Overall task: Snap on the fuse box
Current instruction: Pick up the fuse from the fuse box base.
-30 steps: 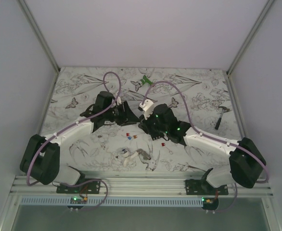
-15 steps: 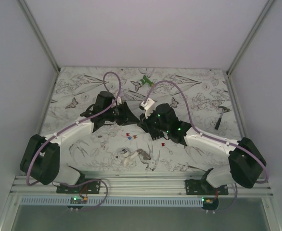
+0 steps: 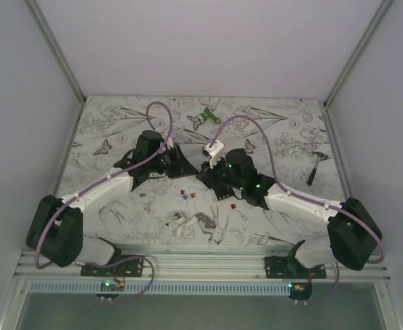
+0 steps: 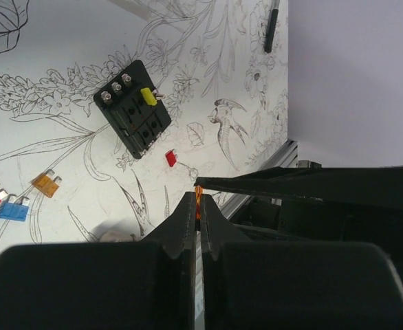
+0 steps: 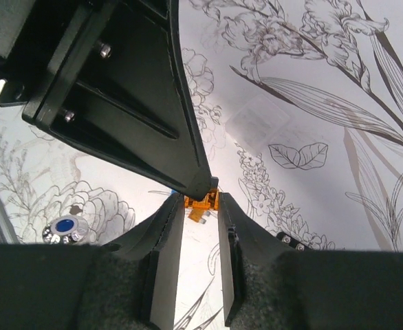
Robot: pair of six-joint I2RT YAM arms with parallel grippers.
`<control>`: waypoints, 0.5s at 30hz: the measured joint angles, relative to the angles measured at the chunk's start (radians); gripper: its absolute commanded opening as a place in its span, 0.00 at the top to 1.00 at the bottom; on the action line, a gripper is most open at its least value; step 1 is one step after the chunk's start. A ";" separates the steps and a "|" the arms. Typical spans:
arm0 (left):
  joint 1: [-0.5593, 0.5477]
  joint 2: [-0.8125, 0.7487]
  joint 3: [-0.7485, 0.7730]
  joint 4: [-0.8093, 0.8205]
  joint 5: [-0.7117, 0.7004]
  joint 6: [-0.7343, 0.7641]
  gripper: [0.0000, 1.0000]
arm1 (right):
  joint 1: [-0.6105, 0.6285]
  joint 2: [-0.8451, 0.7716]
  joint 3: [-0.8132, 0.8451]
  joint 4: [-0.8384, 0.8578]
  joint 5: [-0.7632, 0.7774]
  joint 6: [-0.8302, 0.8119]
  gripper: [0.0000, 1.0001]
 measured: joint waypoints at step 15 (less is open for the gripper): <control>-0.046 -0.240 0.008 0.033 -0.183 -0.007 1.00 | -0.064 -0.167 -0.222 0.465 -0.073 0.384 0.47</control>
